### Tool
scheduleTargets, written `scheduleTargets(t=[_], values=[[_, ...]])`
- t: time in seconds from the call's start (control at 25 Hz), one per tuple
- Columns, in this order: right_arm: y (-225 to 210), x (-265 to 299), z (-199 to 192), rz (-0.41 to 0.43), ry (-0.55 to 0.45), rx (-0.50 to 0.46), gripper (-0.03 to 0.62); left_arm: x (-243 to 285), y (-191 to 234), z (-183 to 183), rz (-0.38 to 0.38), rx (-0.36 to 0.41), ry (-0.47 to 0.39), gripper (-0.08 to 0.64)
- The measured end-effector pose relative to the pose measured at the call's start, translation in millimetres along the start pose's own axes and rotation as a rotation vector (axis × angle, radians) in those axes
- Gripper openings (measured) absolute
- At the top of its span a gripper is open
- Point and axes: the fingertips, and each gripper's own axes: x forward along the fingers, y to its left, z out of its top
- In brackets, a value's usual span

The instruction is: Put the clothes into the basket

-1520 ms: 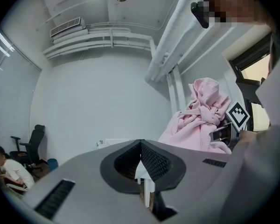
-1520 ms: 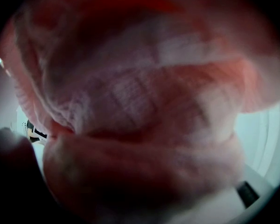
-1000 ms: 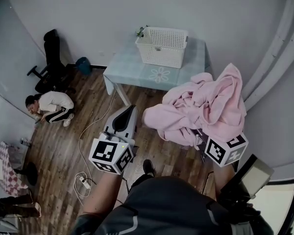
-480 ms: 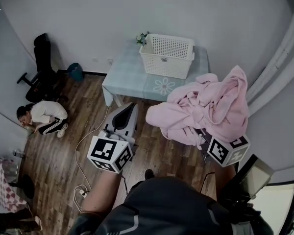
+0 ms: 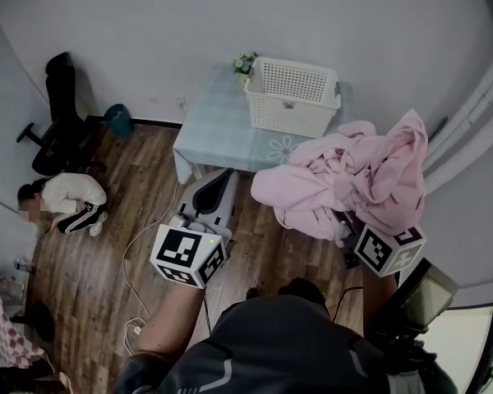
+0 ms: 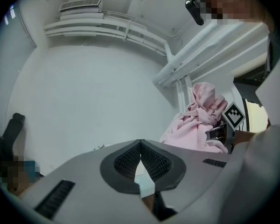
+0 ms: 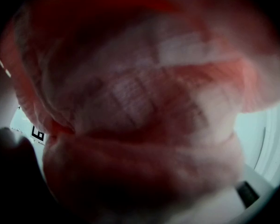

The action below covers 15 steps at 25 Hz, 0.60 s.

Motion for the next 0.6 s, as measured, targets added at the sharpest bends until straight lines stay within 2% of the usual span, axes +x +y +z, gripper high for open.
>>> scheduleTargets(t=[0.24,0.44,0.6], values=[[-6.2,20.7,3.5,-0.014,0.017,0.000,0.318,13.3,23.7,-8.7,0.000,-0.038,0.004,0.009],[-23.5,46.8,3.8,-0.023,0.024,0.014,0.318,29.7,43.0,-13.1,0.014,-0.031,0.023,0.009],[-27.0,67.7,12.8,0.012,0.019,0.018,0.318,40.5,58.4,-13.7,0.039,-0.023,0.037,0.009]])
